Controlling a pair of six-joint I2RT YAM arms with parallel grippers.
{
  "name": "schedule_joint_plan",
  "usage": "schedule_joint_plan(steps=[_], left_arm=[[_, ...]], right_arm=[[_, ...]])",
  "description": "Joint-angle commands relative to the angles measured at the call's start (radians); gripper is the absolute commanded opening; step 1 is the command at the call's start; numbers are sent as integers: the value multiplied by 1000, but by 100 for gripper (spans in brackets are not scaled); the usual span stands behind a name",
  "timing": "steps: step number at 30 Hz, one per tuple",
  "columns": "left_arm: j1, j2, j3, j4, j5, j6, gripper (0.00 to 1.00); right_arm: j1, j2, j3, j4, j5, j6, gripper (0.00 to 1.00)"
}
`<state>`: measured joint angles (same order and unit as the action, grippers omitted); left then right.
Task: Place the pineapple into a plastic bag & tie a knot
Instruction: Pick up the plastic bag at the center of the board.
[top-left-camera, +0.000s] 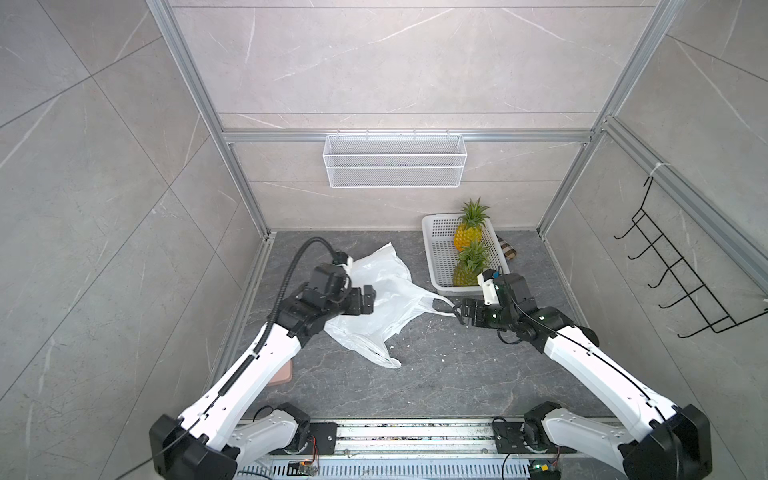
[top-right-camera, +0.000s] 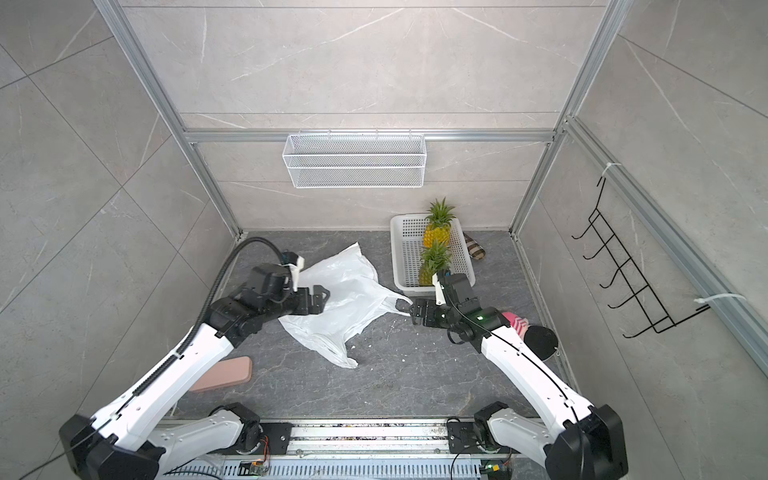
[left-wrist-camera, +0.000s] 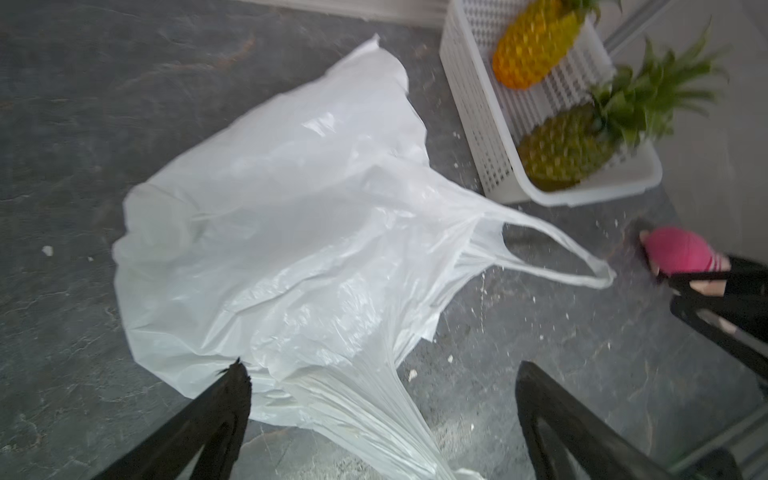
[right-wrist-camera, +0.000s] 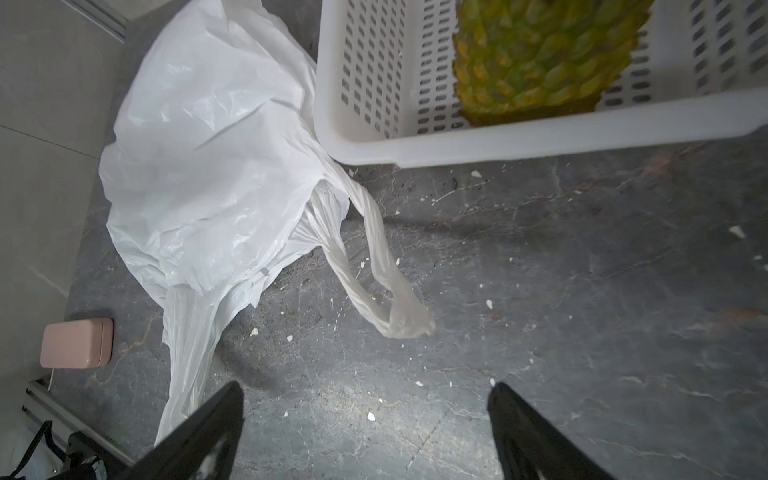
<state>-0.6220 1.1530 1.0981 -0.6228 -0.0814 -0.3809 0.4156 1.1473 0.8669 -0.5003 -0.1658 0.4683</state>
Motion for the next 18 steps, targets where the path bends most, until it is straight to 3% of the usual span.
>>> schedule_joint_plan(steps=[1, 5, 9, 12, 18], left_arm=[[-180, 83, 67, -159, -170, 31, 100], [-382, 236, 154, -327, -281, -55, 100], [-472, 383, 235, -463, -288, -186, 100], [-478, 479, 269, -506, -340, -236, 98], [-351, 600, 304, -385, -370, -63, 89]], right_arm=[[11, 38, -19, 44, -26, 43, 92], [12, 48, -31, 59, 10, 57, 92], [13, 47, -44, 70, 51, 79, 93], [13, 39, -57, 81, 83, 96, 93], [13, 26, -71, 98, 94, 111, 93]])
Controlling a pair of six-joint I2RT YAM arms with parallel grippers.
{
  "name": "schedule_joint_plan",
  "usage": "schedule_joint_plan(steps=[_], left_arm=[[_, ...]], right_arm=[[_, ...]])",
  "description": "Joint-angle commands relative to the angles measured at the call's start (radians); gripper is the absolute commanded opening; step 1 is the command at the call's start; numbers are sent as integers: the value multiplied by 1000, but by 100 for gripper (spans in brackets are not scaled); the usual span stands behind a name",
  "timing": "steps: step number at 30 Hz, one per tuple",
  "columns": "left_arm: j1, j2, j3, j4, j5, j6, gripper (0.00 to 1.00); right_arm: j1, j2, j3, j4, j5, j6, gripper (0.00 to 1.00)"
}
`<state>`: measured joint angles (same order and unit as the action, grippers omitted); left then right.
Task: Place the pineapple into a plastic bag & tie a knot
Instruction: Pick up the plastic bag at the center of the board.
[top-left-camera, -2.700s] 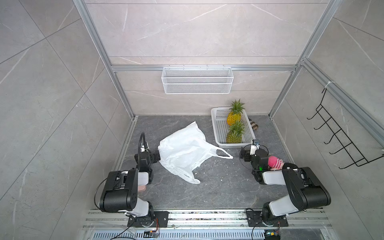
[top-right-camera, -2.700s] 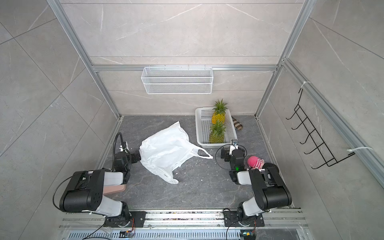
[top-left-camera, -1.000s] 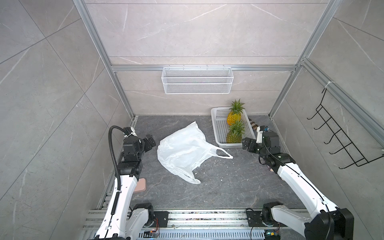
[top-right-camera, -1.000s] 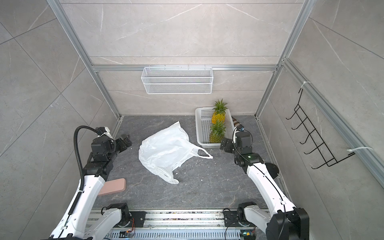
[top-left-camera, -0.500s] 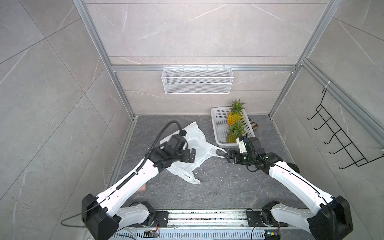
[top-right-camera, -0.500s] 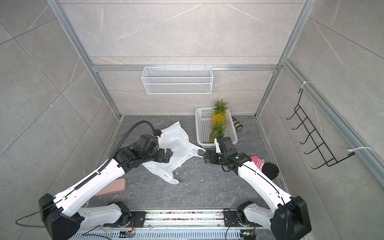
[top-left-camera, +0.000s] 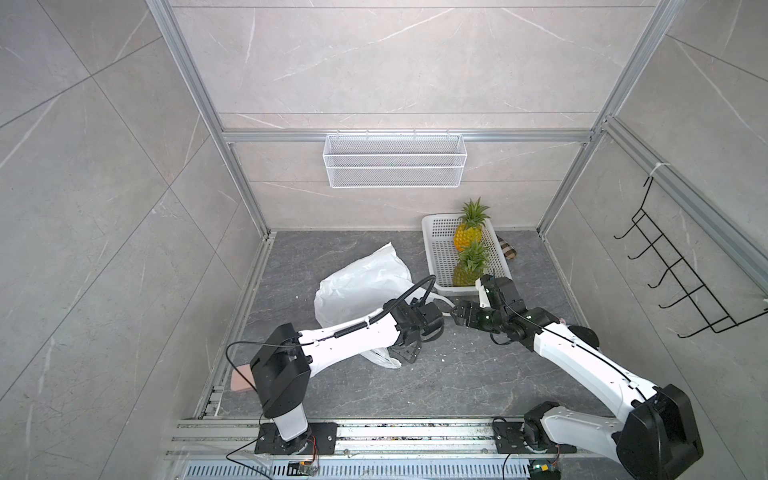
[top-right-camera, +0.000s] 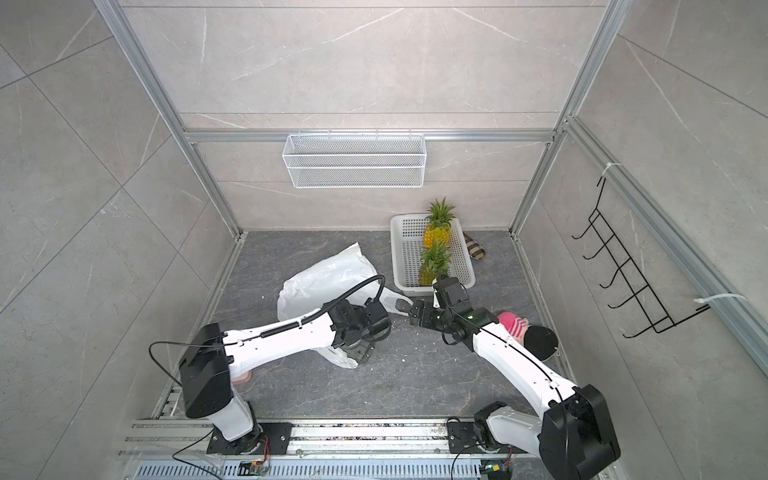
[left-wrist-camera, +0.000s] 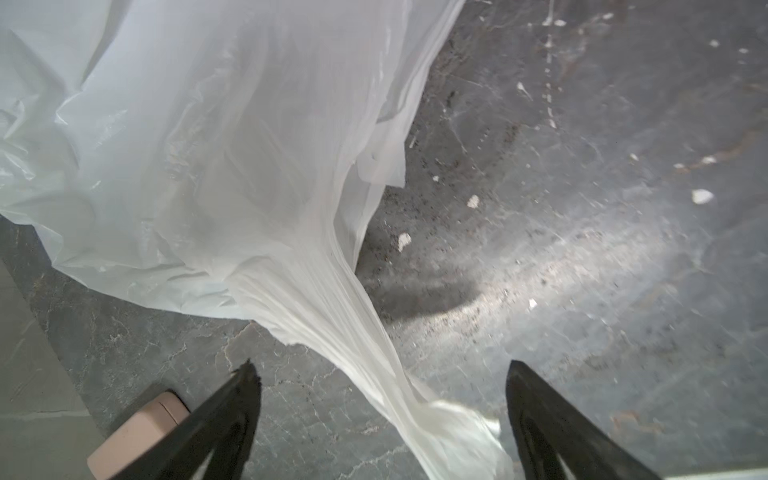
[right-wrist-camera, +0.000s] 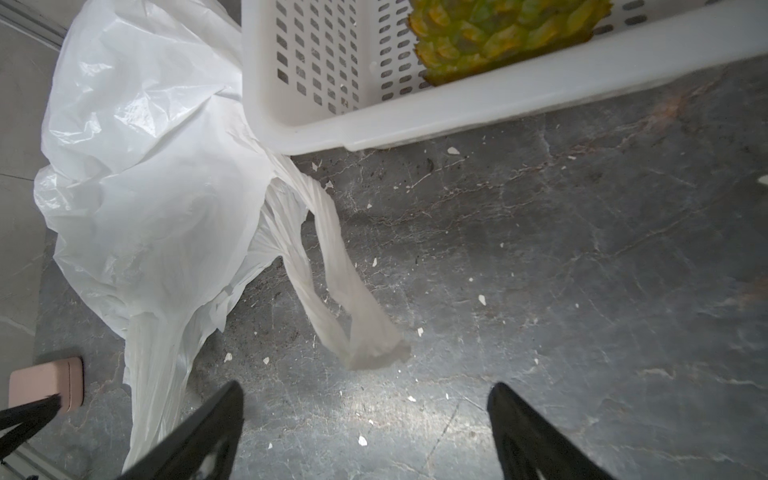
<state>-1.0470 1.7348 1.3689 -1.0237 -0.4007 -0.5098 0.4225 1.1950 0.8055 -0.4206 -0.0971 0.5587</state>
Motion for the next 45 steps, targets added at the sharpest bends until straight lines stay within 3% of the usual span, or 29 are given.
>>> schedule_joint_plan(steps=[1, 8, 14, 18, 23, 27, 31, 38, 41, 45], left_arm=[[91, 27, 37, 32, -41, 97, 88], [192, 143, 50, 210, 49, 295, 87], [242, 223, 93, 265, 117, 341, 84], [255, 276, 118, 267, 97, 358, 81], [260, 301, 134, 269, 77, 375, 64], [261, 303, 137, 280, 62, 392, 53], [261, 321, 139, 274, -33, 423, 46], [261, 312, 127, 288, -144, 487, 37], [261, 301, 121, 299, -148, 498, 27], [263, 283, 108, 310, -116, 508, 6]], right_arm=[[5, -23, -9, 17, 24, 20, 93], [6, 23, -17, 102, -137, -28, 88], [5, 69, -22, 97, -121, -67, 75], [6, 109, -17, 105, -127, -96, 59], [7, 145, -13, 108, -111, -122, 45], [7, 169, -5, 103, -62, -137, 21], [7, 179, -2, 102, -10, -138, 0], [7, 177, 3, 96, 3, -144, 0], [8, 177, 8, 92, 6, -143, 0], [7, 173, 12, 94, 5, -141, 0]])
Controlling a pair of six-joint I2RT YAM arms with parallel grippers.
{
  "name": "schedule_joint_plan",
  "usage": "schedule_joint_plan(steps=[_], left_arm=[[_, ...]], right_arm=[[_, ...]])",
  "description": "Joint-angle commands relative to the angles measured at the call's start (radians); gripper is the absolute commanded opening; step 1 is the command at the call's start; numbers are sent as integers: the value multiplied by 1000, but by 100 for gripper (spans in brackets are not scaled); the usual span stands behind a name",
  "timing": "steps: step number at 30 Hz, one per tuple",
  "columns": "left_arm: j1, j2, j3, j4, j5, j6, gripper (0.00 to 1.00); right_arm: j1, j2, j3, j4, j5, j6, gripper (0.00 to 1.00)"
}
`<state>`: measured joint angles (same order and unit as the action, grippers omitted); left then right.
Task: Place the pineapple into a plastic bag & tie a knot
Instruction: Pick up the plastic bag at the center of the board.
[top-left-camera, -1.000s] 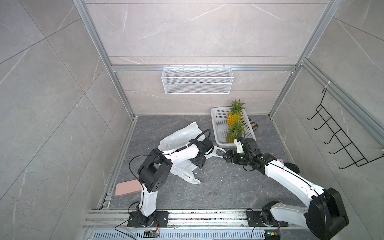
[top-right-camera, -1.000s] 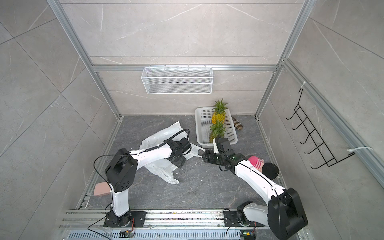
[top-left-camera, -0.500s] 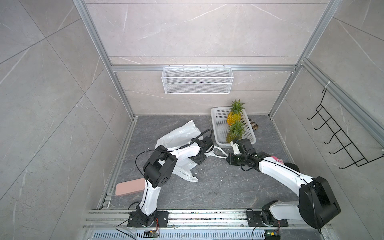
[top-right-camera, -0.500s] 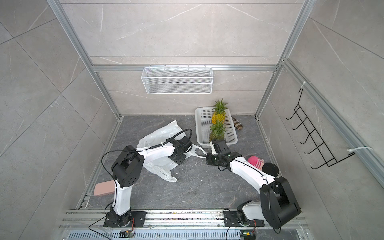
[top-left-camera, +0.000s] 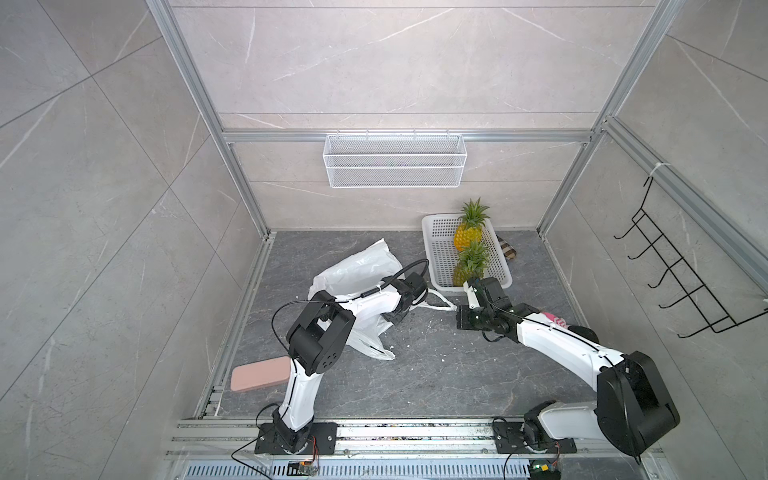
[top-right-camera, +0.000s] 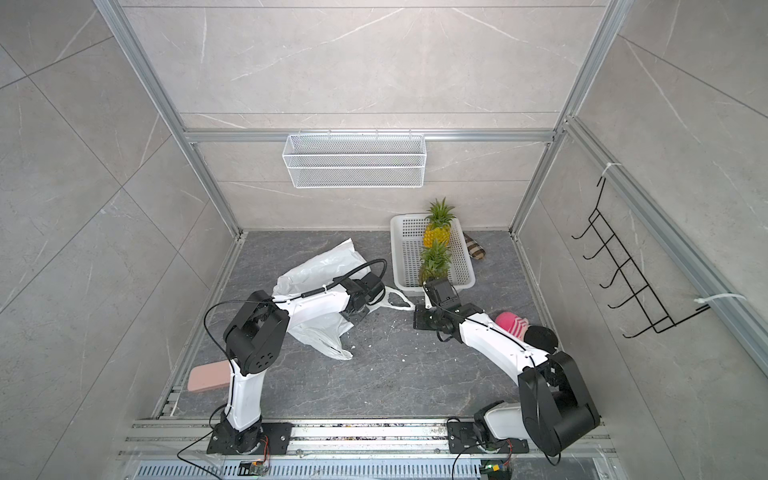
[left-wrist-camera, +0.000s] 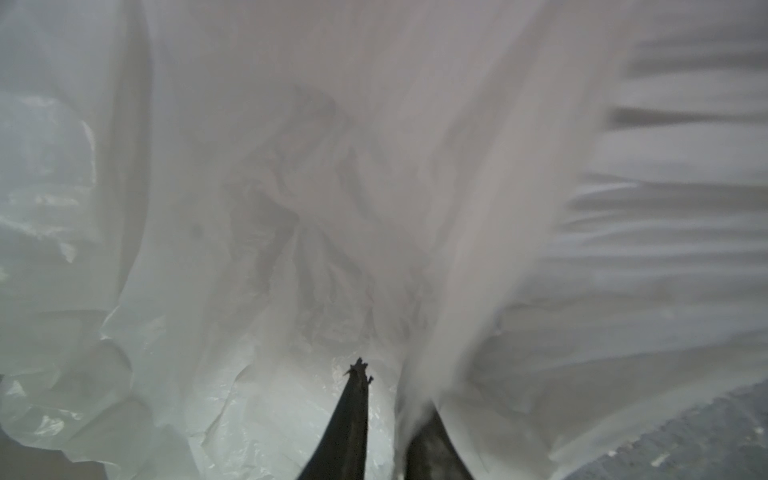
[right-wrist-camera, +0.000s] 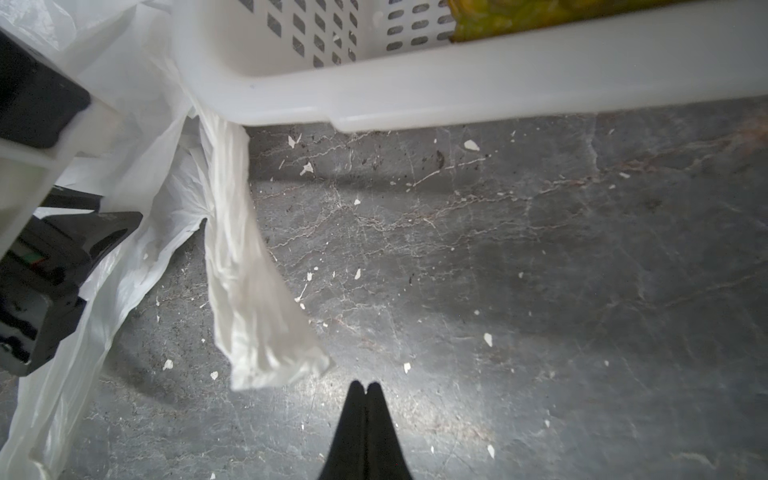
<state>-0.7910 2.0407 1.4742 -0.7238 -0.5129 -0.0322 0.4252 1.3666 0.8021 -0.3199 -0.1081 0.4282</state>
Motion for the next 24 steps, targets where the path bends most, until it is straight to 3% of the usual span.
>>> schedule_joint_plan(steps=[1, 8, 9, 12, 16, 20, 24], left_arm=[[8, -30, 1, 9, 16, 33, 0], [45, -135, 6, -31, 147, 3, 0], [55, -161, 11, -46, 159, -6, 0], [83, -228, 35, -97, 182, -31, 0], [105, -287, 72, -156, 190, -49, 0], [112, -324, 125, -220, 182, -57, 0], [112, -365, 167, -267, 168, -64, 0]], right_arm=[[4, -2, 17, -7, 11, -10, 0], [4, -39, 39, 2, -59, -40, 0], [4, -50, 42, 12, -84, -44, 5], [4, -102, 31, 45, -150, -56, 37], [4, -170, 20, 92, -206, -58, 60], [5, -175, 62, 68, -134, -21, 69], [11, -118, 128, 38, -141, -6, 70]])
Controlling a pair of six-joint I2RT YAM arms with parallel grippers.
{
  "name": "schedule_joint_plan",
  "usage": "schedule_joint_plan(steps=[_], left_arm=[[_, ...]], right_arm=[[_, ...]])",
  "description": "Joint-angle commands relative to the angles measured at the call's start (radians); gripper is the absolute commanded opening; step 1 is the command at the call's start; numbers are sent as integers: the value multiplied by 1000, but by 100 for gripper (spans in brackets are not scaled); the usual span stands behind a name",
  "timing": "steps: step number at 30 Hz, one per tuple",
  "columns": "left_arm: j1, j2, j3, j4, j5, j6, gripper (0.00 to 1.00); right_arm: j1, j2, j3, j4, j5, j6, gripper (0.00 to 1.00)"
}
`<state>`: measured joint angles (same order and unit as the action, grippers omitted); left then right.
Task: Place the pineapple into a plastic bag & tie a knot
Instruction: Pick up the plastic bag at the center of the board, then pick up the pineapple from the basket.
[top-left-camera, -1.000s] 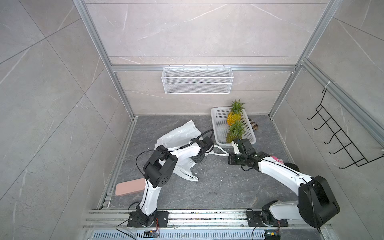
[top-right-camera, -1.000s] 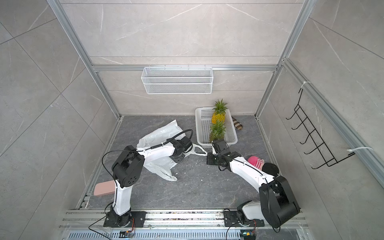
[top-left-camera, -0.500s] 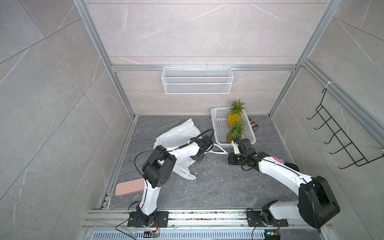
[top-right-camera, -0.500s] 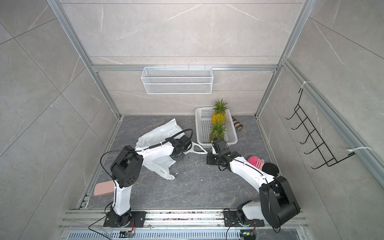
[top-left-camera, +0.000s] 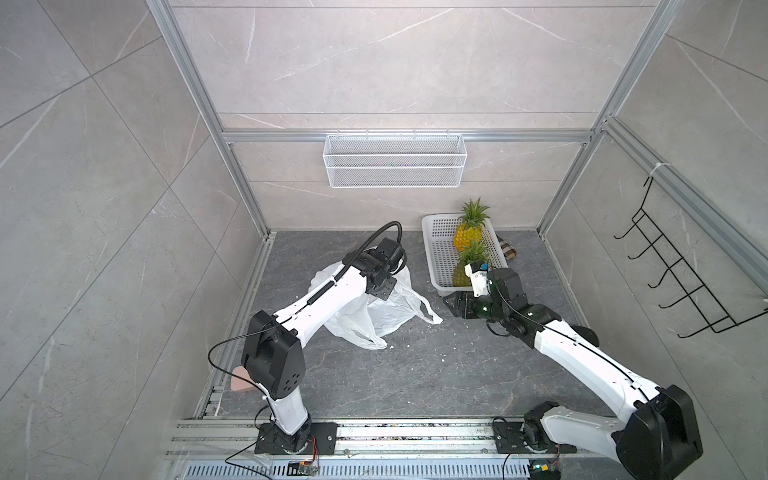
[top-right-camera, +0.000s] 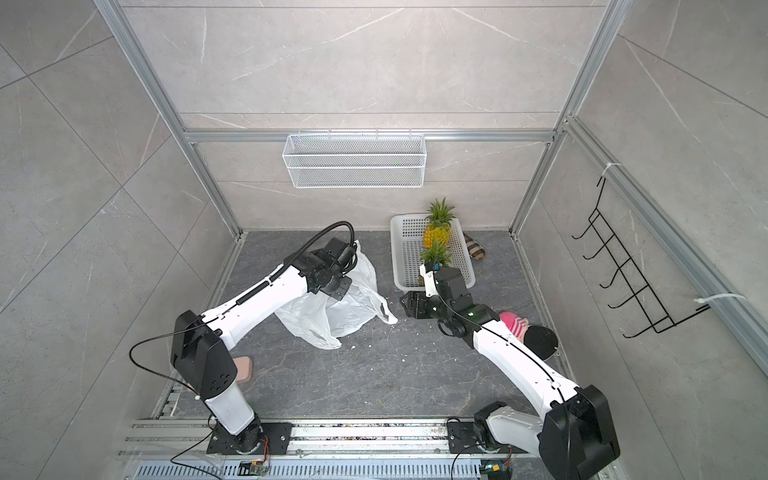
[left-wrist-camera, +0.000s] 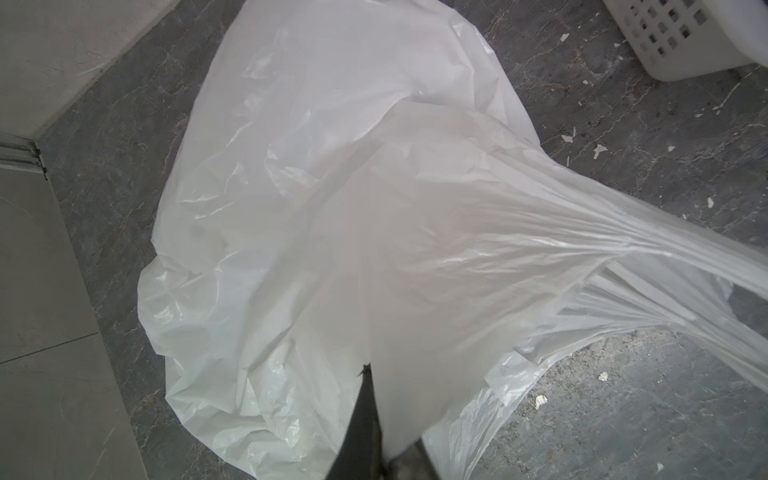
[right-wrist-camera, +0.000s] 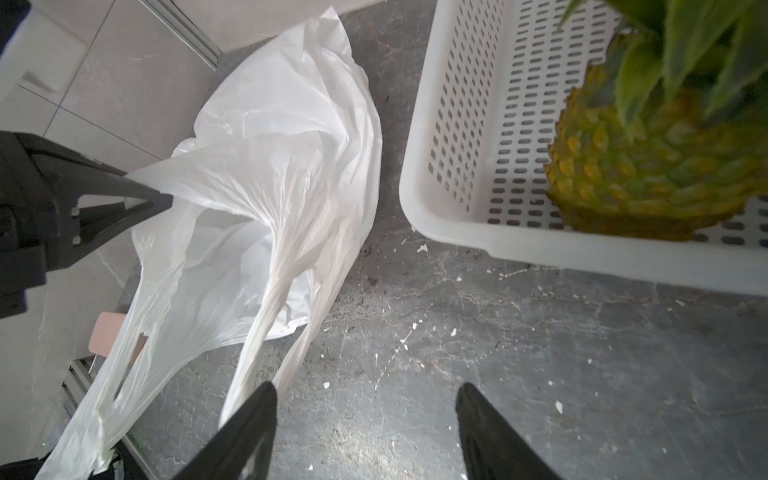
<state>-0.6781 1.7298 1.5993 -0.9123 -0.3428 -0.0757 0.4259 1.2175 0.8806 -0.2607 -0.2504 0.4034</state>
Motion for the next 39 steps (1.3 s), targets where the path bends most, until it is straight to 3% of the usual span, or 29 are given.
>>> schedule_joint_plan(steps=[1, 4, 6, 9, 14, 19, 27, 34, 39], left_arm=[[-1, -62, 54, -88, -1, -27, 0], [2, -60, 94, -125, -9, -48, 0], [5, -37, 124, -159, -36, -76, 0], [14, -14, 153, -188, -89, -120, 0], [38, -26, 182, -224, -147, -173, 0], [48, -36, 227, -282, -140, -238, 0], [55, -22, 263, -310, -134, -309, 0], [60, 9, 265, -297, -78, -299, 0], [62, 19, 256, -289, -44, -286, 0]], right_arm=[[20, 38, 61, -19, -18, 18, 70], [40, 15, 72, 32, -148, 19, 71], [64, -8, 90, 21, -137, 23, 72], [75, -35, 122, -59, -18, 33, 73], [39, 53, 278, -277, 414, 64, 76], [-55, 202, 412, -349, 548, 80, 80], [-109, 412, 605, -381, 508, 40, 91], [-130, 551, 738, -389, 527, 19, 90], [-136, 617, 778, -387, 507, -20, 82]])
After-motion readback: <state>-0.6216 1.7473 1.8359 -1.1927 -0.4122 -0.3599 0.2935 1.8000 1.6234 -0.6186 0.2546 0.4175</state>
